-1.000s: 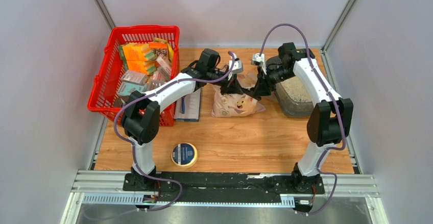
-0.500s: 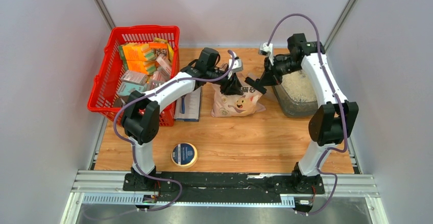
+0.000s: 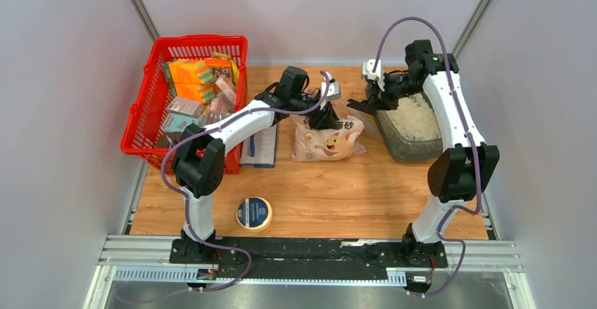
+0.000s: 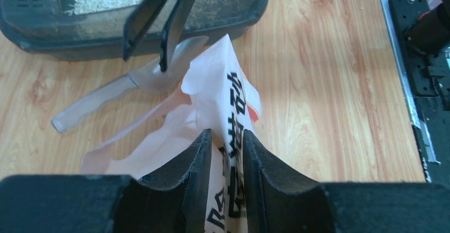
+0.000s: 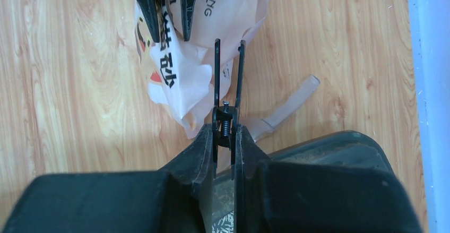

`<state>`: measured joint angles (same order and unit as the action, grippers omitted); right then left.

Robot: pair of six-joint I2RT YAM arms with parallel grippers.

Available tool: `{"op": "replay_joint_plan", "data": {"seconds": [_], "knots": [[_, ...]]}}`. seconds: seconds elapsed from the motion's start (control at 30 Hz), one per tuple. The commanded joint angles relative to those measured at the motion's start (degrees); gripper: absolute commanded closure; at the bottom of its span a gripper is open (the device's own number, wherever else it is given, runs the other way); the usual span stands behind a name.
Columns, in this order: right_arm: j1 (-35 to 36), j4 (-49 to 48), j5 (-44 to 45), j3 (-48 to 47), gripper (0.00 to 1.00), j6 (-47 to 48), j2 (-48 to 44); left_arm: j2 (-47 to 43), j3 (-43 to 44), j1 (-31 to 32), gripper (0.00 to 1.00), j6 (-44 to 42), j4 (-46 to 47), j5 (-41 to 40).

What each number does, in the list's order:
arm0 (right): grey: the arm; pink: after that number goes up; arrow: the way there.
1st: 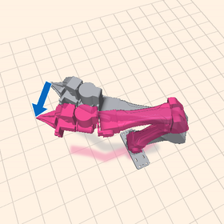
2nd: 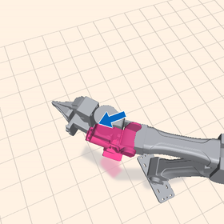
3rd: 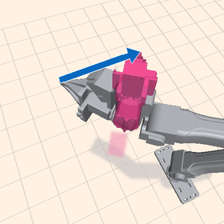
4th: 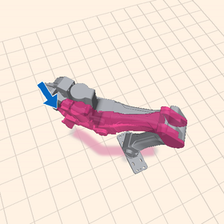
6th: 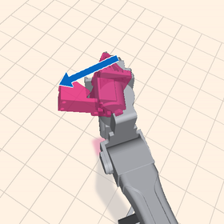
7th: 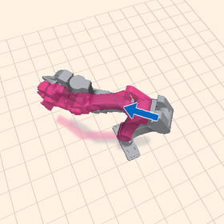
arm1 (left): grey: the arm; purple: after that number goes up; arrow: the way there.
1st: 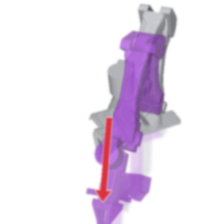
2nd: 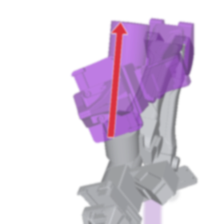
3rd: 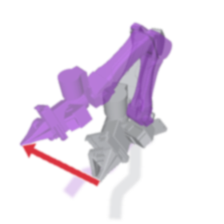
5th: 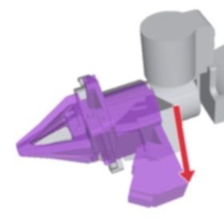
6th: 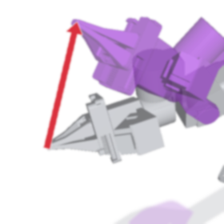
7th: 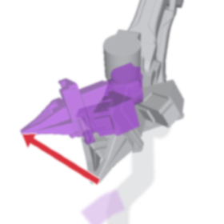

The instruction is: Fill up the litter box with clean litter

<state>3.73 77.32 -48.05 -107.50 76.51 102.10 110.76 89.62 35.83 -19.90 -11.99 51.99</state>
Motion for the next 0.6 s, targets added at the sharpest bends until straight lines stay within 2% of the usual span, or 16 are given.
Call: {"op": "replay_joint_plan", "data": {"seconds": [0.0, 0.07, 0.23, 0.4, 0.43, 0.47, 0.5, 0.57], "knots": [[0.1, 18.1, 1.7, 0.6, 1.0, 2.9, -1.8, 0.0, 0.2, 2.3, 0.64, 0.6, 7.1, -2.9], [0.0, 18.1, 1.7, 1.2, 1.0, 3.1, -2.3, 0.2, -0.1, 2.9, 0.65, 0.2, 7.9, -4.3], [0.0, 18.1, 4.6, 5.6, 1.0, 6.9, -5.5, -0.2, 0.0, 3.3, 0.74, -2.9, 5.5, -5.2], [0.0, 18.1, 4.7, 7.7, 1.0, 6.7, -7.3, -0.8, -0.9, 3.6, 0.73, -7.5, 1.7, -5.3], [-0.2, 18.1, 4.8, 7.9, 1.0, 6.4, -7.4, -1.2, -1.0, 3.8, 0.66, -8.0, 1.4, -6.1], [-0.6, 18.1, 4.7, 8.3, 1.0, 6.0, -7.7, -1.5, -2.1, 3.9, 0.5, -8.6, 1.8, -6.5], [-0.6, 18.1, 4.7, 8.5, 1.0, 5.9, -7.9, -1.9, -2.8, 3.9, 0.39, -9.5, 2.4, -6.8], [-1.0, 18.0, 4.9, 9.4, 1.0, 5.9, -8.6, -3.4, -5.3, 4.2, 0.32, -10.8, 4.9, -7.7]]}}
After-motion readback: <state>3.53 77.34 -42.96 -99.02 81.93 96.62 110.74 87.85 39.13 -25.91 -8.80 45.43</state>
